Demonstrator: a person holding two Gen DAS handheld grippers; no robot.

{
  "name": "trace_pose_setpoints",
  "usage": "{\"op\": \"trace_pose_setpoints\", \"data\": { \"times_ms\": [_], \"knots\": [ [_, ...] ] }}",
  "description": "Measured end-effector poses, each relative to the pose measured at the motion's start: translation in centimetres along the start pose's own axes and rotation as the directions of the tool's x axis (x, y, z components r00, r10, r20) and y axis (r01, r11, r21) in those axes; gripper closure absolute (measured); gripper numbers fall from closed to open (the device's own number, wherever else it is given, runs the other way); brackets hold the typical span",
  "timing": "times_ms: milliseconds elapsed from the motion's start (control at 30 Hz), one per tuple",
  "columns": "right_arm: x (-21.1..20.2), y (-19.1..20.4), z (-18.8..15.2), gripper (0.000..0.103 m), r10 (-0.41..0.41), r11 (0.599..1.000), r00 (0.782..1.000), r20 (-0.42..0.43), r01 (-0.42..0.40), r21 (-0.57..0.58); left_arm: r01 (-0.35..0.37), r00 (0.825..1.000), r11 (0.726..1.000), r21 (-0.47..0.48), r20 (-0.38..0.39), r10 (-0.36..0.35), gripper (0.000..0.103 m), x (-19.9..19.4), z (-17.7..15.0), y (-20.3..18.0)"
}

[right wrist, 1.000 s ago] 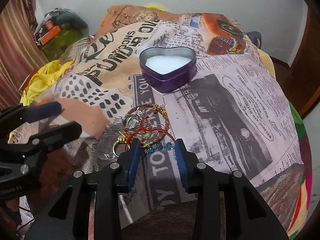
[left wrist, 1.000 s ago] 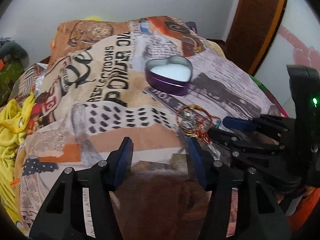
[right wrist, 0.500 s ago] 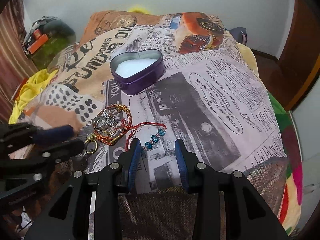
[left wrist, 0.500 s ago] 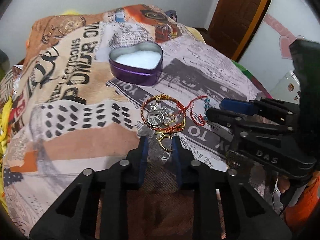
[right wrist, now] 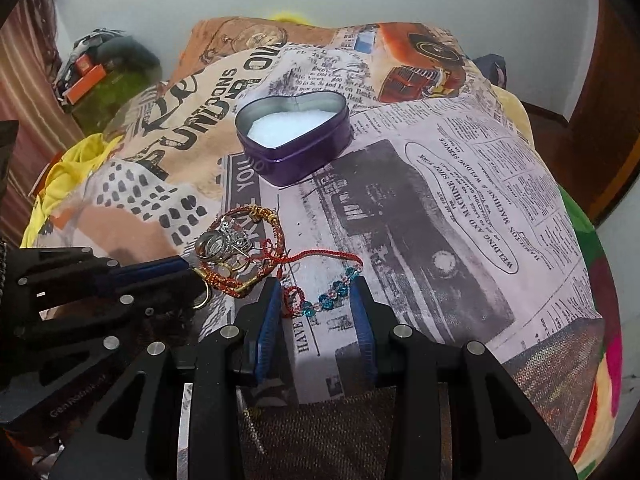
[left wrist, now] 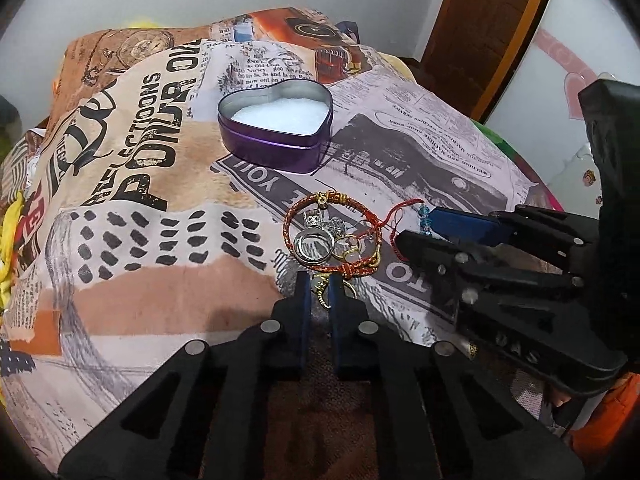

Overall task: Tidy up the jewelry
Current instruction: 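Grasp the blue beaded bracelet with the right tool while the left tool grasps a gold ring, then carry the beaded bracelet and gold ring into the heart tin and open both tools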

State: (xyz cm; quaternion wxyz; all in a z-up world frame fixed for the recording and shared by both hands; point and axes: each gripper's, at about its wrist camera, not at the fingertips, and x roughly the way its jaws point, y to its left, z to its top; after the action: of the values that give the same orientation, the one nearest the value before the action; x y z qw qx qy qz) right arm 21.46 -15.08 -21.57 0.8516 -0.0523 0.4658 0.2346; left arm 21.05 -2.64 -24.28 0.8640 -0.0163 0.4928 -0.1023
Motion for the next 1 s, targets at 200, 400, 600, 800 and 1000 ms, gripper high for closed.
{"op": "trace_pose_setpoints", "data": {
  "times_ms": [200,400,600,800,1000],
  "knots": [
    [-0.2,-0.9,0.0,0.096,-0.008,0.999,1.000,0.007,0.007,0.034,-0.020,1.000,1.000,0.006,0.019,0.020,0.096,-0.8,-0.5,-0.3],
    [-1.5,-0.7,0.0,0.096,-0.018,0.999,0.999,0.029,0.017,0.041,-0.012,0.999,0.999,-0.034,0.047,0.014,0.096,-2.2,-0.6,0.2],
    [-3.8,-0.3,0.4,0.096,-0.028,0.999,0.996,0.082,0.025,0.037,-0.021,0.994,0.999,-0.042,0.110,0.025,0.096,-4.8,-0.3,0.5],
    [-6.0,0.3,1.4,0.096,-0.032,0.999,0.989,0.144,0.029,0.025,-0.030,0.982,0.999,-0.040,0.183,0.037,0.096,-7.4,0.9,0.7],
    [-7.7,1.1,2.9,0.096,-0.031,0.999,0.978,0.207,0.032,-0.002,-0.038,0.969,0.999,-0.039,0.244,0.046,0.096,-9.1,2.0,0.9]
  ]
}}
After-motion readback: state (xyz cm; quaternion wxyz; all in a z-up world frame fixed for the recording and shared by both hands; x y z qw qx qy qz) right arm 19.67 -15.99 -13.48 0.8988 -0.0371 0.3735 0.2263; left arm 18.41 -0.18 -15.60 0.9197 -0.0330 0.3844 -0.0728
